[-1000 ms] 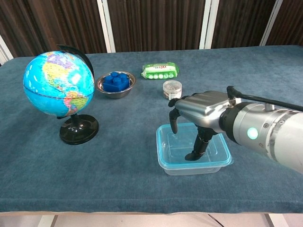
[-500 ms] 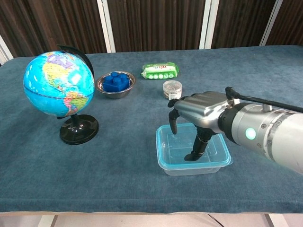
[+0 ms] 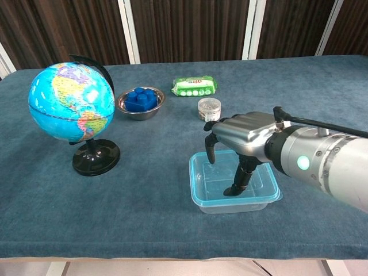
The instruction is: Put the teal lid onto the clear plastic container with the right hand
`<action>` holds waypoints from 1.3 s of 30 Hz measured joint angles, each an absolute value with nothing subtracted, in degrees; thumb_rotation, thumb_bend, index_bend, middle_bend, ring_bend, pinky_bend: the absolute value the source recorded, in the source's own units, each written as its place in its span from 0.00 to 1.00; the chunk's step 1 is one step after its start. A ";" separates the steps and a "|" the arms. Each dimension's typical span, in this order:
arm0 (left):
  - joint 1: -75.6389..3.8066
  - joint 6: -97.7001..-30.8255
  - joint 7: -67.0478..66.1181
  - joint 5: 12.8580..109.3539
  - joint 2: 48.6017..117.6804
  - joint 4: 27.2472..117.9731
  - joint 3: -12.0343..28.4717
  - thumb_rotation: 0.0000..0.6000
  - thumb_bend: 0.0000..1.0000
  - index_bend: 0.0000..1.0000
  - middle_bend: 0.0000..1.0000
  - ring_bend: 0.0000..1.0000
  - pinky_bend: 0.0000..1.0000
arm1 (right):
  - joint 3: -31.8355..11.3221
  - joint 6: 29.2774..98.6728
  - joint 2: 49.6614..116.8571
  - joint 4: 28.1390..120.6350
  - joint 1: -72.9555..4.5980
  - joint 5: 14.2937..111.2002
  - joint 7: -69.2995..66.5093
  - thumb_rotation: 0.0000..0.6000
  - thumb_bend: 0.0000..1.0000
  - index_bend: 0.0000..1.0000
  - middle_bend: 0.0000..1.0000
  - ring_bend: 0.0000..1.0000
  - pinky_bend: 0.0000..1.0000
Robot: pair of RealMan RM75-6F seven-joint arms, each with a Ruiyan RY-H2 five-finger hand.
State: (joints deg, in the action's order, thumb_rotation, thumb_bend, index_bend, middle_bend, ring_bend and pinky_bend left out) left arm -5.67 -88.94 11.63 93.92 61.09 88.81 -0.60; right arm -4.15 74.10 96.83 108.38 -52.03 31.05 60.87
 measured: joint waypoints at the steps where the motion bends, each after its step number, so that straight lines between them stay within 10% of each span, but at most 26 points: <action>1: -5.67 -88.96 11.68 93.92 61.09 88.80 -0.59 1.00 0.32 0.00 0.04 0.01 0.00 | -4.20 74.17 96.72 108.58 -52.03 31.23 60.82 1.00 0.18 0.31 0.02 0.00 0.00; 15: -5.11 -90.57 11.93 94.35 61.36 88.27 -0.41 1.00 0.32 0.00 0.04 0.01 0.00 | -2.85 78.24 88.00 120.32 -49.51 41.01 57.96 1.00 0.18 0.16 0.02 0.00 0.00; 24: -4.70 -90.85 10.63 94.35 61.36 88.93 -0.57 1.00 0.32 0.00 0.04 0.01 0.00 | 7.12 84.33 77.62 124.75 -40.86 61.22 50.64 1.00 0.18 0.07 0.00 0.00 0.00; 31: -4.03 -92.09 8.84 94.82 61.67 89.29 -0.62 1.00 0.33 0.00 0.04 0.01 0.00 | 15.92 98.54 72.14 111.64 -24.63 80.07 32.51 1.00 0.18 0.03 0.00 0.00 0.00; 39: -4.28 -90.56 6.33 94.56 62.17 90.03 -0.87 1.00 0.33 0.00 0.04 0.01 0.00 | 15.91 106.31 71.02 90.85 -10.16 80.99 9.50 1.00 0.18 0.00 0.00 0.00 0.00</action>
